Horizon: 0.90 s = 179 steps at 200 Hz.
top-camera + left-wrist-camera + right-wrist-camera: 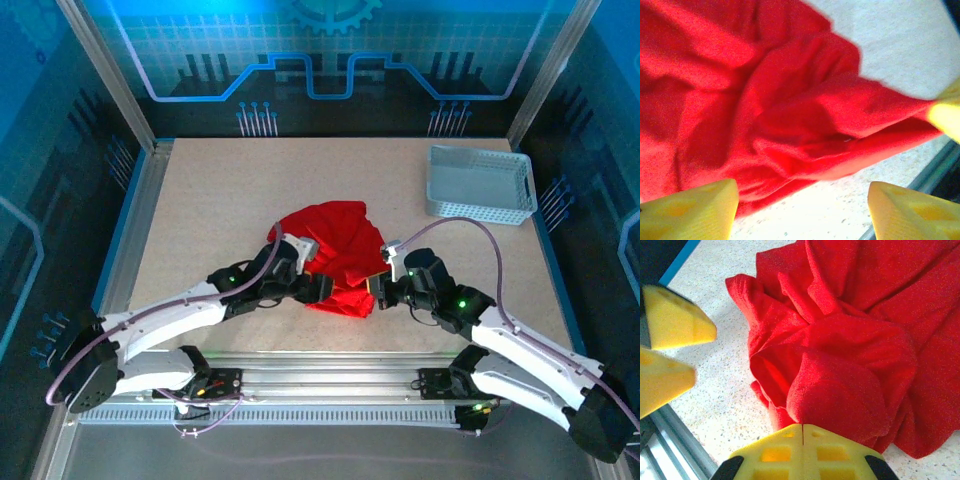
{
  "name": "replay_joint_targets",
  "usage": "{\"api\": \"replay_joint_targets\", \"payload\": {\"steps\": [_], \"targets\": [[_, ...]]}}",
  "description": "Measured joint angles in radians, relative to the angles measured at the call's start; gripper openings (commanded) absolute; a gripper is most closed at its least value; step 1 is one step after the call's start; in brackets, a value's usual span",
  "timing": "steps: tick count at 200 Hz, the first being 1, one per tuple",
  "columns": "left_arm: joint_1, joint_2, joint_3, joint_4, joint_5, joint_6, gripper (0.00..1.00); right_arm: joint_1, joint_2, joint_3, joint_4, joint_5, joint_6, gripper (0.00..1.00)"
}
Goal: Fold the inside-out t-shirt
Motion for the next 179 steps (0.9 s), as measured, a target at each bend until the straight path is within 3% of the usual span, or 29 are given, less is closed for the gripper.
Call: {"api": "replay_joint_targets", "payload": {"steps": [42,80,104,148,173,179], "targets": [[-0.084,0.114,0.116,0.019,-0.045,0.135,0.90,0.000,0.001,0.000,0.019,-0.053,-0.001,0.00],[-0.085,0.216,0.123,0.023,-0.067,0.179,0.83,0.000,-0.002,0.003,0.020,-0.097,-0.002,0.00],[-0.085,0.255,0.141,0.028,-0.080,0.184,0.69,0.000,-0.018,0.003,0.020,-0.120,-0.002,0.00],[-0.080,0.289,0.163,0.044,-0.109,0.180,0.19,0.000,-0.025,0.005,0.018,-0.146,-0.020,0.00],[-0.074,0.289,0.163,0.058,-0.092,0.180,0.00,-0.005,-0.035,0.005,0.002,-0.121,-0.032,0.00],[-0.073,0.289,0.163,0.062,-0.085,0.182,0.00,-0.011,-0.040,0.003,-0.001,-0.116,-0.035,0.00]]}}
